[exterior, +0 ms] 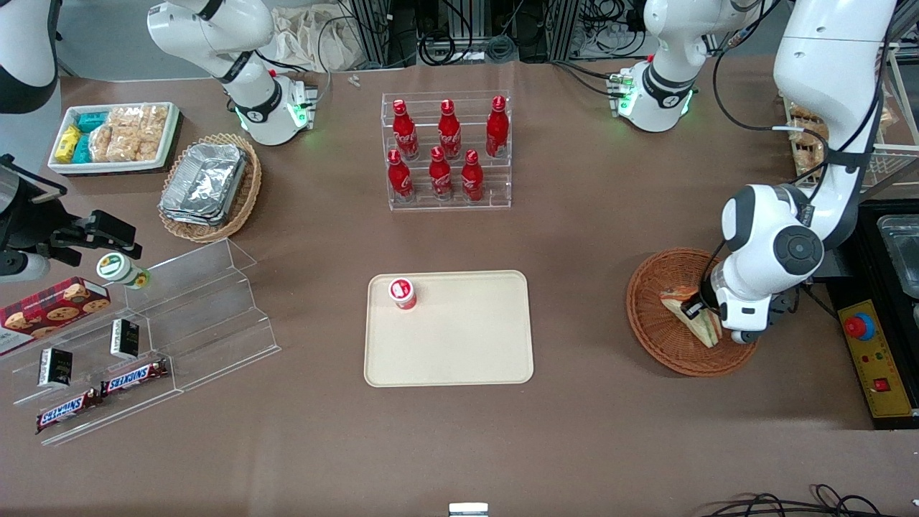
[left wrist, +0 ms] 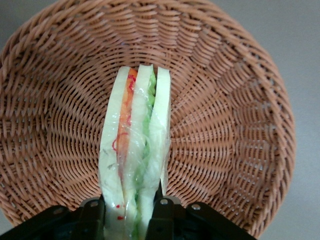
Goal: Place sandwich from basket to tray
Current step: 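Lower the left gripper and close it on the wrapped sandwich, then lift the sandwich out of the basket and carry it toward the tray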
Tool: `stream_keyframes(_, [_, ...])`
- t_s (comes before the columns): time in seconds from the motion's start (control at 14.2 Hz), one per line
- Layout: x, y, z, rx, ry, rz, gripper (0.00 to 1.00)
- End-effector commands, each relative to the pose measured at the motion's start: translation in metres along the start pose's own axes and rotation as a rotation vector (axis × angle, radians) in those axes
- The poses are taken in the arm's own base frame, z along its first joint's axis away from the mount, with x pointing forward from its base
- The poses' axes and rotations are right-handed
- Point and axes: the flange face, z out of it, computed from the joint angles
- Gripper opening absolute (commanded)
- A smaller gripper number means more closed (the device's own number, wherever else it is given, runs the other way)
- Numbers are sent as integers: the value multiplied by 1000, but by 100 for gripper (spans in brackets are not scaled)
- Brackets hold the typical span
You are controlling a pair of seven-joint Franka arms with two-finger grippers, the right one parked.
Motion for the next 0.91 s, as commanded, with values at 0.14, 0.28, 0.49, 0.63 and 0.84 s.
stream_keyframes(0.14, [4, 22, -78, 58, -11, 86, 0])
stream_keyframes(0.28, [4, 42, -116, 65, -23, 151, 0])
stream_keyframes(0.49, [-10, 71, -165, 53, -32, 281, 1])
stream_keyframes(0.63, [-36, 99, -193, 42, -40, 367, 7])
stream_keyframes(0.84, [-87, 149, -210, 28, -37, 477, 0])
